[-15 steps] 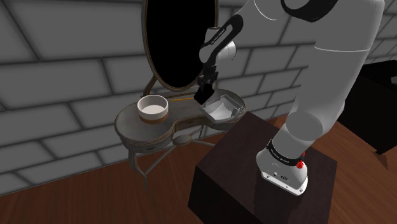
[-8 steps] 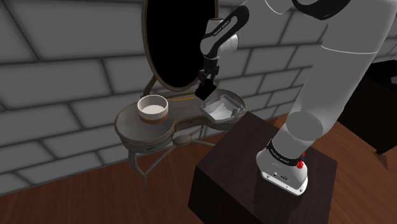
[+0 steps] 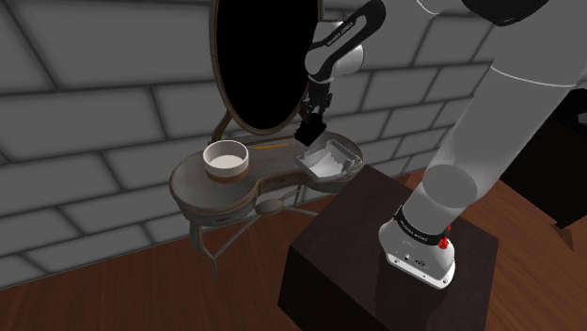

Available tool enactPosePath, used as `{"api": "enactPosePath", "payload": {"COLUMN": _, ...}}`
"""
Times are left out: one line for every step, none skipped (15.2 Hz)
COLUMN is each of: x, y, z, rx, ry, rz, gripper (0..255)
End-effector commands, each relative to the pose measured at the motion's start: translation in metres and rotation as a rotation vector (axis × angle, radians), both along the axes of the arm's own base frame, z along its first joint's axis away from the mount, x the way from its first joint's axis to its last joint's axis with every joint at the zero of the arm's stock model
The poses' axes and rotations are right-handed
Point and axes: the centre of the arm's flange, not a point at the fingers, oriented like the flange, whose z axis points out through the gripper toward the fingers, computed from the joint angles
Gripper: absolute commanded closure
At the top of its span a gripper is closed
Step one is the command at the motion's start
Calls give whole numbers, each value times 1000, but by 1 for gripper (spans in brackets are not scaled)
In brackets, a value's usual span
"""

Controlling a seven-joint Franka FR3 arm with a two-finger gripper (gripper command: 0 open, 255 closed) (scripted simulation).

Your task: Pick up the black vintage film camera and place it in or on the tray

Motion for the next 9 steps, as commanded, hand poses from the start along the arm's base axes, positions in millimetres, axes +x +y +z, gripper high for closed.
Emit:
{"api": "enactPosePath", "payload": {"x": -25, "y": 1, "z": 2, "rx": 0, "ry": -1, "rz": 0, "gripper": 255}}
{"api": "enactPosePath", "payload": {"x": -38, "y": 0, "z": 1, "rx": 0, "ry": -1, "rz": 0, "gripper": 255}}
{"api": "enactPosePath", "payload": {"x": -52, "y": -1, "z": 1, "rx": 0, "ry": -1, "rz": 0, "gripper": 255}}
{"api": "enactPosePath", "payload": {"x": -65, "y": -2, "z": 1, "rx": 0, "ry": -1, "rz": 0, "gripper": 255}}
{"api": "enactPosePath", "payload": {"x": -78, "y": -3, "z": 1, "rx": 0, "ry": -1, "rz": 0, "gripper": 255}}
{"api": "enactPosePath", "payload": {"x": -91, "y": -4, "z": 0, "rx": 0, "ry": -1, "rz": 0, "gripper": 255}}
{"api": "enactPosePath", "payload": {"x": -104, "y": -5, "z": 0, "rx": 0, "ry": -1, "rz": 0, "gripper": 255}}
{"api": "enactPosePath", "payload": {"x": -117, "y": -6, "z": 0, "rx": 0, "ry": -1, "rz": 0, "gripper": 255}}
{"api": "enactPosePath", "payload": {"x": -133, "y": -8, "z": -1, "rx": 0, "ry": -1, "rz": 0, "gripper": 255}}
